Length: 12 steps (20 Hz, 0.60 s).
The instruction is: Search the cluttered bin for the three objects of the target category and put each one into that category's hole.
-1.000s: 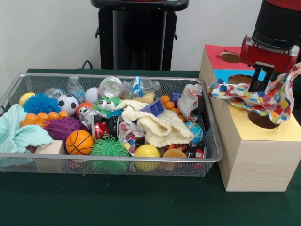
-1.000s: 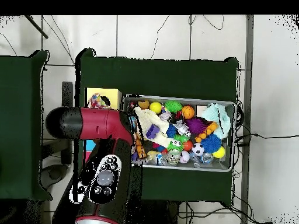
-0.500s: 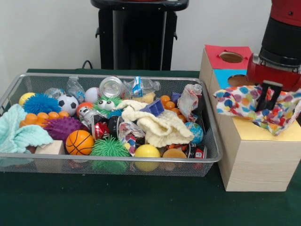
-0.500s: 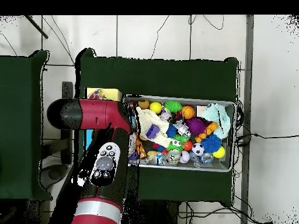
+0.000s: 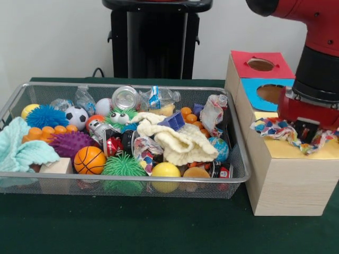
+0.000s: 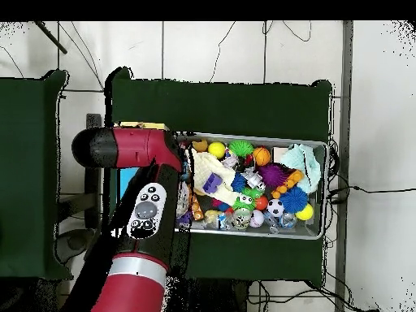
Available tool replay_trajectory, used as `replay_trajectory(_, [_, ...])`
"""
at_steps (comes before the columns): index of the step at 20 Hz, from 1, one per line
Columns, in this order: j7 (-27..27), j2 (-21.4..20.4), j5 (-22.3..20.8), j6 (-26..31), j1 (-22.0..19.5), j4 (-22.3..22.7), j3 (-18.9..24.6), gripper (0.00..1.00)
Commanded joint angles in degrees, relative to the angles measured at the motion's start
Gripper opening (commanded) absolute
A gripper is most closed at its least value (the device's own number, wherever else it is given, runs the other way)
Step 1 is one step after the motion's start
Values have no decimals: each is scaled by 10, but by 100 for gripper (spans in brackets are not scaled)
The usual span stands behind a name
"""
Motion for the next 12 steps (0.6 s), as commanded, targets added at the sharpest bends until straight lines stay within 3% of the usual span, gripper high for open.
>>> replay_trajectory(1, [151, 98, 14, 45, -18, -109, -27, 0])
replay_trajectory(4, [189, 151, 11, 162, -15, -179, -75, 0])
replay_trajectory(6, [203, 197, 13, 209, -24, -228, -91, 0])
replay_trajectory(8, [211, 220, 21, 212, -30, -233, -82, 0])
replay_trajectory(9, [211, 222, 22, 178, -28, -222, -77, 0])
replay_trajectory(12, [190, 232, 28, 155, -32, -215, -49, 0])
